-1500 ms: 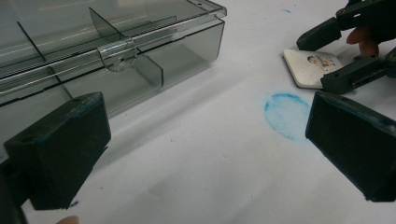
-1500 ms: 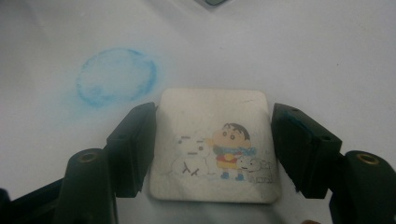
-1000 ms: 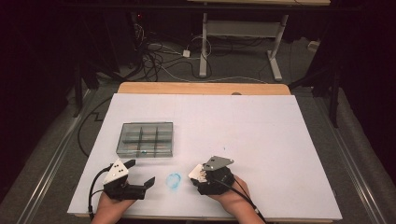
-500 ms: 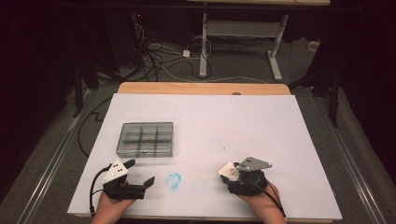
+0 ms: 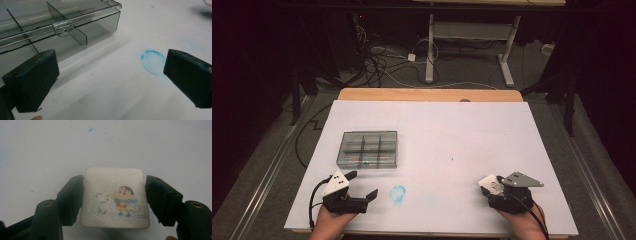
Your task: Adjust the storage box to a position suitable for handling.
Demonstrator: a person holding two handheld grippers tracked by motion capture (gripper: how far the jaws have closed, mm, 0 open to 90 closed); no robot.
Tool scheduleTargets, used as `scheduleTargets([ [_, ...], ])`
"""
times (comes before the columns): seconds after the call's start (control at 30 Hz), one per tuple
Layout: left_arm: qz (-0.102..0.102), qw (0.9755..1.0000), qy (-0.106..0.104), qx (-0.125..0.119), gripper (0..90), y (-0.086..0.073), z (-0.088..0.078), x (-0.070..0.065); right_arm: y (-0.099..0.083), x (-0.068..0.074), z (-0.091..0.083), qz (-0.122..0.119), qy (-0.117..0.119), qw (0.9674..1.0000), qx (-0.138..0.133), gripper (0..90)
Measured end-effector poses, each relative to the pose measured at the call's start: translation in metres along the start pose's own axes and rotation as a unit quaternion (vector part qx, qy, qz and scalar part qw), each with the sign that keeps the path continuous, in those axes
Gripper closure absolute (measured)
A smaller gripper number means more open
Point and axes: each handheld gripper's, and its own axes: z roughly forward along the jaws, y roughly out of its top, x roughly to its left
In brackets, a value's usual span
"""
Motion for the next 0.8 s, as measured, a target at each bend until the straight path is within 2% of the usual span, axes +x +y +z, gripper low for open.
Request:
scheduleTargets([
  [0.07,-0.002,1.0000,-0.001,0.000,0.0,0.000,0.000,0.000,-0.004,-0.007,-0.004,0.009,-0.010,0.9999,0.002,33.9],
  [0.2,-0.006,1.0000,-0.005,0.004,0.0,0.001,0.001,0.001,-0.011,-0.013,-0.008,0.020,-0.015,0.9997,0.004,33.9],
  [0.43,-0.005,1.0000,-0.002,-0.002,0.0,0.000,0.000,0.001,-0.011,-0.012,-0.002,0.017,-0.015,0.9997,0.013,33.9],
  [0.5,-0.005,1.0000,-0.003,-0.002,0.0,0.000,0.000,0.001,-0.011,-0.011,0.000,0.014,-0.009,0.9998,0.014,33.9],
  [0.6,-0.004,1.0000,-0.005,0.001,0.0,0.000,0.001,0.001,-0.012,-0.008,0.004,0.009,-0.007,0.9996,0.026,33.8],
  [0.8,-0.001,1.0000,-0.008,0.003,0.0,0.000,0.001,0.001,-0.014,-0.009,0.008,0.015,-0.005,0.9992,0.036,33.7],
])
